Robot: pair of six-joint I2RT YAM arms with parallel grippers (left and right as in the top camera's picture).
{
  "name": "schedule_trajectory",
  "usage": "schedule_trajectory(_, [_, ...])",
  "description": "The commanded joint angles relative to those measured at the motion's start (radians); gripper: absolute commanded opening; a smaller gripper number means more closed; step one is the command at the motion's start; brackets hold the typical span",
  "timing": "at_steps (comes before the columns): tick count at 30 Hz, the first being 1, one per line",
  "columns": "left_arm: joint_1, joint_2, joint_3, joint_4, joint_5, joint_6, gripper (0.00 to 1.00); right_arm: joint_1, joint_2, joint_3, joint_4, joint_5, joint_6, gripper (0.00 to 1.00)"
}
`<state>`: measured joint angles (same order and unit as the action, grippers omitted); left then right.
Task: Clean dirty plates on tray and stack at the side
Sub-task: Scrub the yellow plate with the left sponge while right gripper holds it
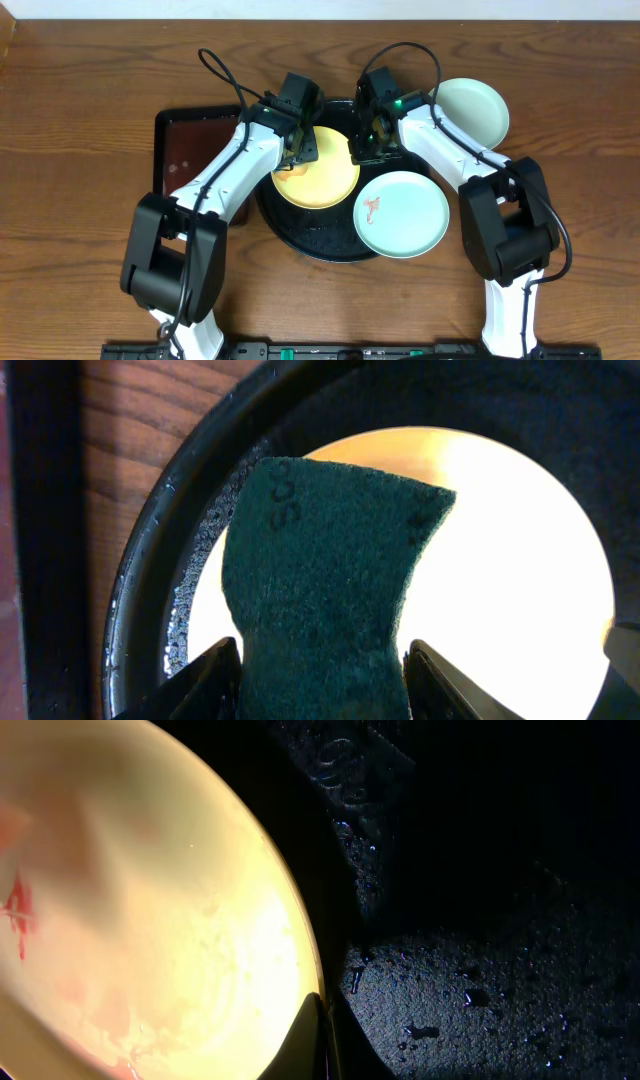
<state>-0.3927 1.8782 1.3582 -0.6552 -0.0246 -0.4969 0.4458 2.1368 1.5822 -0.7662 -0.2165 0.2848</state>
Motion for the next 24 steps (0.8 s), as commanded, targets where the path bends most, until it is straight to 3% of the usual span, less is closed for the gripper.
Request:
schedule_trajectory(1, [0.007, 0.034, -0.01, -0.006, 0.018, 0.01, 0.53, -0.021, 0.01, 0.015, -0.005, 0.036, -0.002, 0.01])
schedule_trajectory(5, [0.007, 0.062, -0.012, -0.009, 0.117, 0.018, 0.53, -0.021, 0.01, 0.015, -0.004, 0.036, -0.002, 0.01])
schedule_trajectory(9, [0.007, 0.058, -0.01, 0.0, 0.126, 0.05, 0.71, -0.021, 0.01, 0.015, -0.004, 0.037, -0.002, 0.01])
schedule_trajectory(15, [0.007, 0.021, 0.0, 0.002, 0.108, 0.119, 0.75, -0.021, 0.01, 0.015, -0.004, 0.037, -0.01, 0.01])
schedule_trajectory(19, [0.007, 0.031, -0.003, -0.014, 0.06, 0.12, 0.69, -0.022, 0.01, 0.015, -0.005, 0.042, -0.01, 0.01])
schedule_trajectory(24, [0.007, 0.076, -0.011, -0.013, 0.079, 0.122, 0.41, -0.021, 0.01, 0.015, -0.004, 0.048, -0.01, 0.01])
